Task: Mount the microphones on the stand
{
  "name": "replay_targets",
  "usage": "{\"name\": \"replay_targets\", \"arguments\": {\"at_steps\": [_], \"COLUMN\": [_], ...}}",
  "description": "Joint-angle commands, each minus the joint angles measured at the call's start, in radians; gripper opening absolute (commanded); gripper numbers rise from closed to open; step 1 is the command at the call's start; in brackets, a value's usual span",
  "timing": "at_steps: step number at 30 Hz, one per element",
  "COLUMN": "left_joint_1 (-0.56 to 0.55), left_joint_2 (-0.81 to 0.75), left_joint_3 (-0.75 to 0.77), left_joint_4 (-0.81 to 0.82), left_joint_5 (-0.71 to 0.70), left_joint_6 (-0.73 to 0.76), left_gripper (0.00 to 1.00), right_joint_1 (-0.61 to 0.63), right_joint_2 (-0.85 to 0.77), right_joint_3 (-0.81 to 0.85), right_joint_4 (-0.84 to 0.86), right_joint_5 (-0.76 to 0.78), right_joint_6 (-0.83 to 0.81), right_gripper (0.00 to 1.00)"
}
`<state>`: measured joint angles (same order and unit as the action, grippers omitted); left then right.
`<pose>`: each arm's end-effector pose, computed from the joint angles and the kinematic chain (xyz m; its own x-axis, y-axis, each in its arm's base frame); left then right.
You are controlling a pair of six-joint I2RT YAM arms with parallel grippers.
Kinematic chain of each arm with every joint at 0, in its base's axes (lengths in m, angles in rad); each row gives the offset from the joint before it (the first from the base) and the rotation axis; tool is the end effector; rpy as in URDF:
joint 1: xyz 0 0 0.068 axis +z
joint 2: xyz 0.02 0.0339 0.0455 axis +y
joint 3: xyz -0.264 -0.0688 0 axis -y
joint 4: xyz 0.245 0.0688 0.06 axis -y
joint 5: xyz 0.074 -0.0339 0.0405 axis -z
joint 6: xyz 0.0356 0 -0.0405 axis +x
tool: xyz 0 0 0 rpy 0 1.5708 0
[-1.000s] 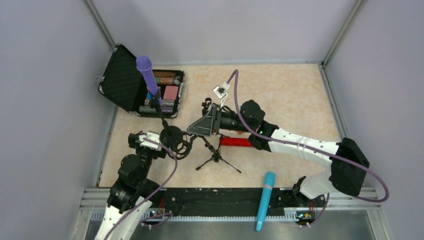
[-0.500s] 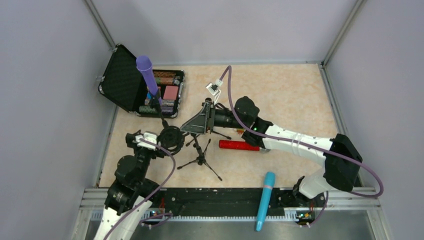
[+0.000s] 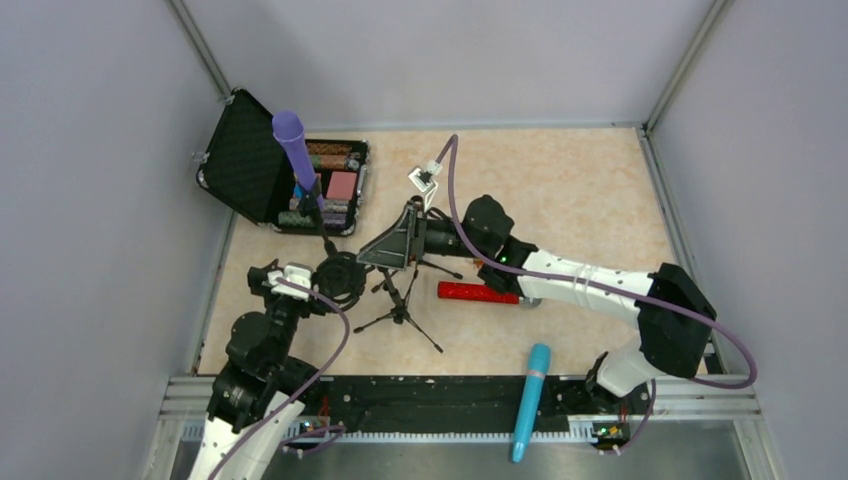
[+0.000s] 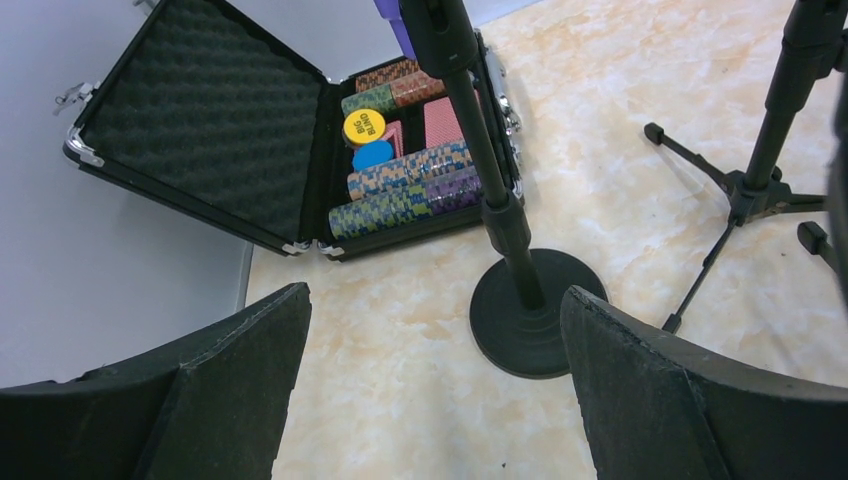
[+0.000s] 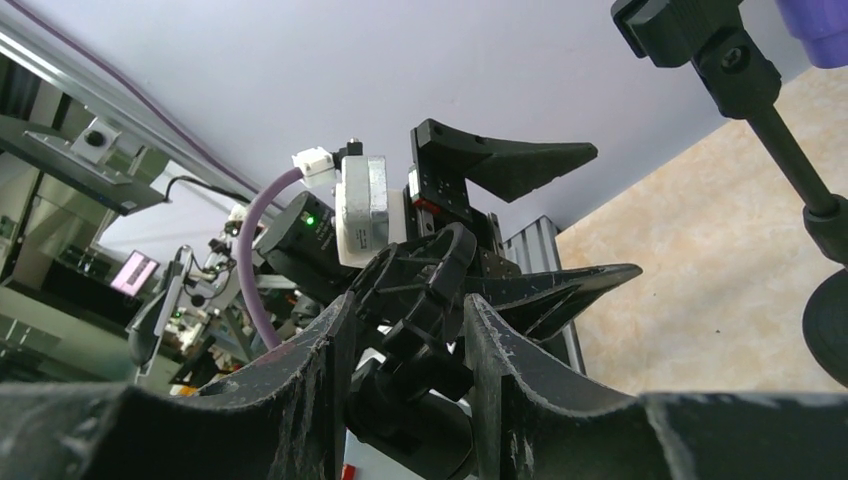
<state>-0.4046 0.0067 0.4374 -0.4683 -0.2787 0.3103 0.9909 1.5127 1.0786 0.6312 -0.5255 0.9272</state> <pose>0.0606 -0.0153 0.2680 0.0055 0.3170 -0.9484 0.1303 0.9401 0.3150 0.1796 0.3067 0.3490 -0.7301 0.1483 -0.6670 -0.6818 -0.0935 0.7255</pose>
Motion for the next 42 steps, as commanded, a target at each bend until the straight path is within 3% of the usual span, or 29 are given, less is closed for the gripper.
{"name": "replay_targets", "arguments": {"at_steps": [1, 17, 28, 42], "left_joint_1": [-0.002, -0.002, -0.002, -0.002], "left_joint_2": [-0.119, -0.120, -0.119, -0.118], "left_joint_3": [0.035, 0.108, 0.110, 0.133], "left_joint_4": [0.048, -0.030, -0.004, -0.019], "left_joint_5": [0.037, -0.054, -0.050, -0.304], "left_joint_6": [-0.009, -0.005, 0.025, 0.055], "left_gripper": [0.99, 0.99, 0.99, 0.99], "right_joint_1": [0.018, -0.042, -0.046, -0.045], "right_joint_2": [0.014, -0.038, -0.067, -0.069], "right_joint_3": [-0.038, -0.239, -0.158, -0.126], "right_joint_4": [0.109, 0.176, -0.031, -0.138], "right_joint_5": [0.008, 0.033, 0.103, 0.149], "right_joint_6": [-0.049, -0.058, -0.190, -0.230], "right_gripper": [0.00, 0.00, 0.00, 0.00]}}
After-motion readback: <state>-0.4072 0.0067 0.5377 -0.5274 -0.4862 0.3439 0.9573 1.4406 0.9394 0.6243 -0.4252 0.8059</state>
